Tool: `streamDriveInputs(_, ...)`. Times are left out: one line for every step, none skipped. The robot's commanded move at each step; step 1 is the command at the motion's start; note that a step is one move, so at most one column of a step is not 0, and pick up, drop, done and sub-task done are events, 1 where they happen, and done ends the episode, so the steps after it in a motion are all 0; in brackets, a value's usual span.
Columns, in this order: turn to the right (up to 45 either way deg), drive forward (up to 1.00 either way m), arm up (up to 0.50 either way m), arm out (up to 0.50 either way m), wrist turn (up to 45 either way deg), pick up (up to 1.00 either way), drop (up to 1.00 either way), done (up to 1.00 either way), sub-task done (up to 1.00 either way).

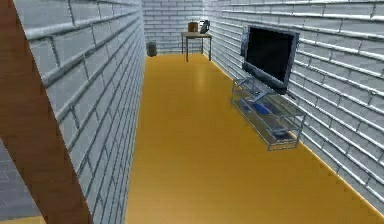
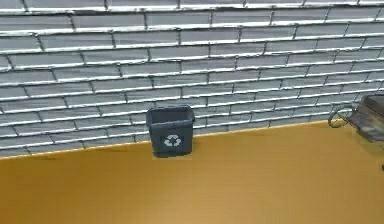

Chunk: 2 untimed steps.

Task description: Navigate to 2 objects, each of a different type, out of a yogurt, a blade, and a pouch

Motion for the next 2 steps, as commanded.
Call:
streamDriveInputs(0.0, 0.35, 0.0, 0.0, 0.0, 0.0, 0.0, 0.0, 0.0)
streamDriveInputs(0.0, 1.0, 0.0, 0.0, 0.0, 0.0, 0.0, 0.0, 0.0)
